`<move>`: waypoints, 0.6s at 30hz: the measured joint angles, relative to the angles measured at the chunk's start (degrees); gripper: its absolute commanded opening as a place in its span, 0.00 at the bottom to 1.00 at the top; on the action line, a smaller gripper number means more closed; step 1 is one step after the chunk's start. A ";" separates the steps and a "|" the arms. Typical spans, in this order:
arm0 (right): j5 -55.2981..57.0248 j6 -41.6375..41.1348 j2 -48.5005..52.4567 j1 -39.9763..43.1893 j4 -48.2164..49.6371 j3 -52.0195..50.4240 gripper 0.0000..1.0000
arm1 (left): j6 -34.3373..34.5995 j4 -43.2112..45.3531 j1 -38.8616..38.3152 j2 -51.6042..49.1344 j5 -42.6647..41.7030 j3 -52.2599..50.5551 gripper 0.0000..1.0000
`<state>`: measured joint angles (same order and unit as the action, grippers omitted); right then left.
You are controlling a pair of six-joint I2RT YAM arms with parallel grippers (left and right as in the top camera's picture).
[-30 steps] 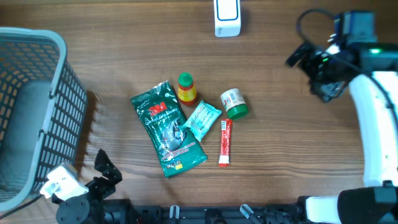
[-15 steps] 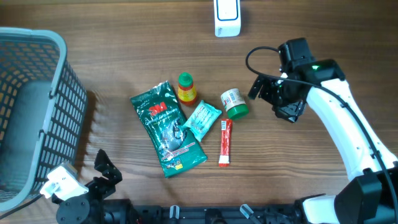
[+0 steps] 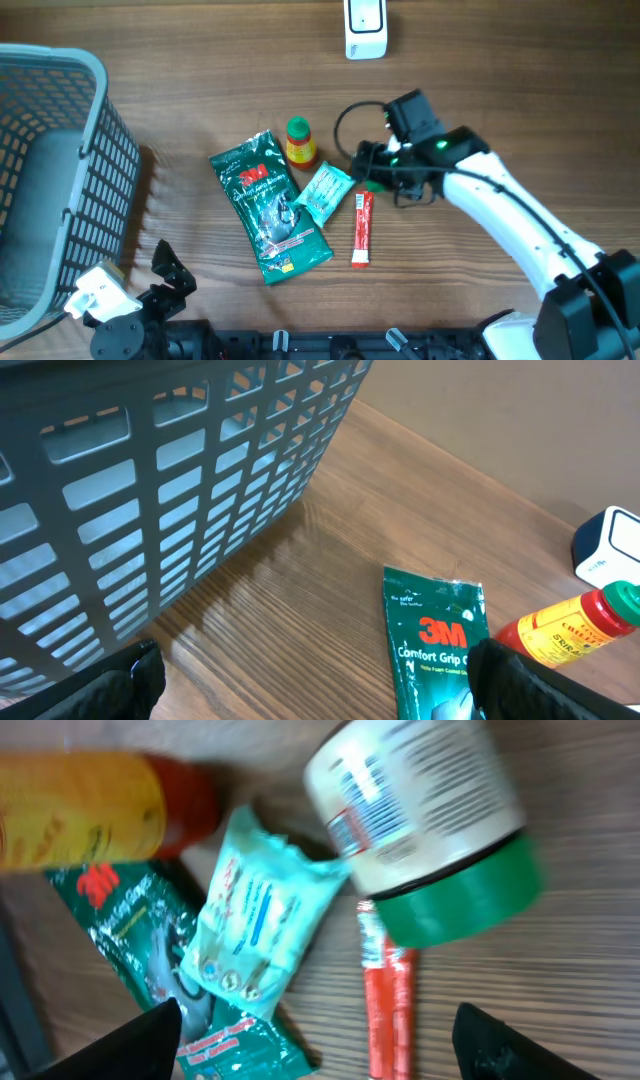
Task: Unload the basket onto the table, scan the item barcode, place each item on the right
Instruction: 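Reach the right gripper to the mint-green Zappy wipes pack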
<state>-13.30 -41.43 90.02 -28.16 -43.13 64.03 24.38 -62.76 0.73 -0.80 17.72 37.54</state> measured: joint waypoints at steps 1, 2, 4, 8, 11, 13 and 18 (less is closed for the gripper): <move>0.00 -1.22 0.02 -1.07 0.79 -0.63 0.73 | 0.00 0.00 0.00 0.00 -0.02 0.00 1.00; 0.02 -2.93 0.00 -1.99 1.36 -1.03 0.69 | 0.00 0.00 0.00 0.02 -0.02 0.00 1.00; 0.00 -6.45 0.00 -3.43 3.30 -1.57 0.64 | 0.00 0.00 0.00 0.00 -0.02 0.00 1.00; -0.13 -11.91 0.00 -6.49 11.15 -3.72 0.77 | 0.00 0.00 0.00 0.00 -0.02 0.00 1.00; -0.13 -5.62 0.04 -10.75 17.75 -5.35 0.96 | 0.00 0.00 0.00 0.00 0.00 0.00 1.00; 2.71 2.89 0.07 -14.49 17.97 -5.40 0.98 | 0.00 0.02 0.00 0.02 0.00 0.00 1.00; 16.06 14.01 0.46 -19.98 17.94 -5.51 0.93 | 0.00 0.00 0.00 0.00 -0.02 0.00 1.00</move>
<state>2.76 -27.42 90.48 -48.14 -25.19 58.52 24.38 -62.76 0.73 -0.80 17.69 37.54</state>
